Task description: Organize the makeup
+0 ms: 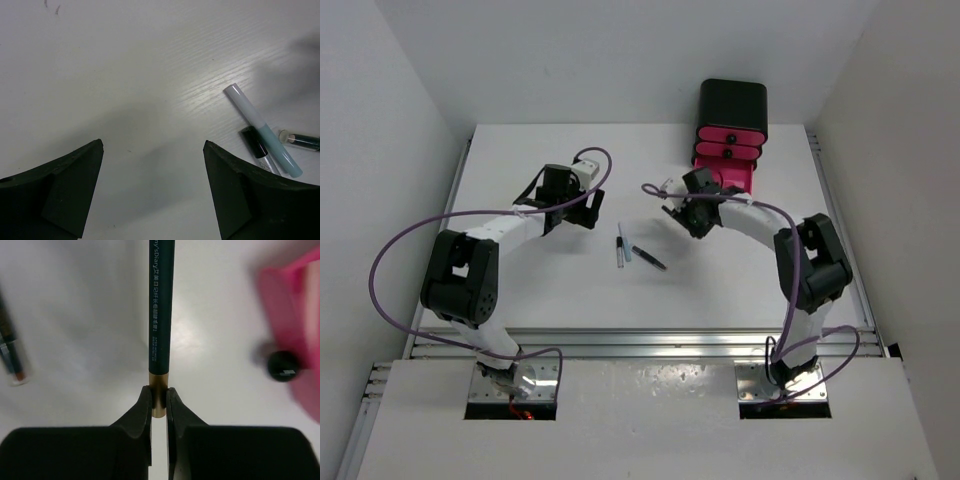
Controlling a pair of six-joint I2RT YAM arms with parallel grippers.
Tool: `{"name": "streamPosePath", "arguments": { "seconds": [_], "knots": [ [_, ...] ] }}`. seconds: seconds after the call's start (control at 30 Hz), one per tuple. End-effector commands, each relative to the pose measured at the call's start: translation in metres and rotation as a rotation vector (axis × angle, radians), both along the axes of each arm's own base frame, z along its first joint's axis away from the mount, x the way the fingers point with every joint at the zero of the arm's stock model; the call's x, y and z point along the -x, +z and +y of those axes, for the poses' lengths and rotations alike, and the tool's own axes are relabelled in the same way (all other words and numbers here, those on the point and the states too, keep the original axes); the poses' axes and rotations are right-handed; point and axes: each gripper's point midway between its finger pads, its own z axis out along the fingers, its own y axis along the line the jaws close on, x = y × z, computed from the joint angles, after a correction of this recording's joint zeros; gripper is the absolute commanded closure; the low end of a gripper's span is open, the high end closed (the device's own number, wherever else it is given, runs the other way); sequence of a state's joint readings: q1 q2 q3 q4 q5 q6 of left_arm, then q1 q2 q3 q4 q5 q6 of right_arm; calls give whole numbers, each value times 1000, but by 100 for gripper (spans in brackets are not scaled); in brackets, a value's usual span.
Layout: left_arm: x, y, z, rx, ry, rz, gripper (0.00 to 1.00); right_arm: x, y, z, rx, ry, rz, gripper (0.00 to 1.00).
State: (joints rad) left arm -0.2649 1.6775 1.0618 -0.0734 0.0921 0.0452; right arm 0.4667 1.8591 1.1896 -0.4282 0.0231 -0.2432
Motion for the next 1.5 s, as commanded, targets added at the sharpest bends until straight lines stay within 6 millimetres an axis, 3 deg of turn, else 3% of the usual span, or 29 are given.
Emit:
{"name": "streamPosePath", "arguments": {
  "seconds": [0.0,0.03,0.07,0.1,0.13,0.23,0.27,0.33,0.37,0.43,0.5,0.57,0.6,0.63,0.77,0.87,0.97,1.03,1.07,1.1,1.13,1.17,1.2,1.3,1.33,1.47],
  "knots": [
    [-2,21,-2,7,-8,-61,13,-73,75,-22,-1,46,-279,100],
    [-4,22,-3,9,-8,-70,13,-82,77,-34,20,32,-289,100],
    [-4,22,-3,9,-8,-70,13,-99,91,-38,44,63,-332,100],
    [-4,22,-3,9,-8,-70,13,-101,84,-52,65,59,-301,100],
    [-4,22,-1,4,-1,-72,13,-113,90,-55,91,94,-322,100],
    [-4,22,-1,4,-1,-72,13,-124,84,-77,159,141,-315,100],
    [-4,22,-1,4,-1,-72,13,-128,73,-84,191,161,-302,100],
    [-5,22,0,-1,7,-73,13,-142,79,-99,225,150,-325,100],
    [-5,22,0,-1,7,-73,13,-149,71,-108,244,147,-314,100],
    [-5,22,1,-8,1,-76,13,-157,73,-112,268,152,-322,100],
    [-5,22,1,-8,1,-76,13,-168,73,-115,290,143,-353,95],
    [-5,18,1,-11,1,-67,13,-171,73,-120,305,138,-365,81],
    [-5,18,1,-11,1,-67,13,-175,76,-118,305,130,-385,73],
    [-5,18,1,-11,1,-67,13,-178,79,-121,320,115,-395,56],
    [-7,22,0,-8,1,-76,13,-192,100,-134,385,29,-464,39],
    [-7,18,0,-11,1,-67,13,-195,128,-140,419,-65,-546,34],
    [-7,18,0,-11,1,-67,13,-184,152,-121,338,-142,-588,36],
    [-7,14,0,-13,1,-58,13,-163,161,-88,154,-202,-561,36],
    [-7,14,0,-13,1,-58,13,-145,144,-59,27,-170,-478,34],
    [-9,18,-1,-4,6,-64,13,-128,150,-23,-106,-88,-440,27],
    [-9,14,-3,-1,-1,-54,13,-91,119,27,-254,33,-301,20],
    [-9,14,-3,-1,-1,-54,13,-80,115,44,-306,48,-278,19],
    [-9,14,-3,-1,-1,-54,13,-56,89,51,-314,70,-206,19],
    [-9,14,-3,6,5,-51,13,-28,71,94,-356,114,-171,19],
    [-9,14,-3,6,5,-51,13,-10,57,107,-354,138,-124,20],
    [-6,9,-2,3,5,-41,13,4,26,114,-302,117,-77,23]
  ]
}}
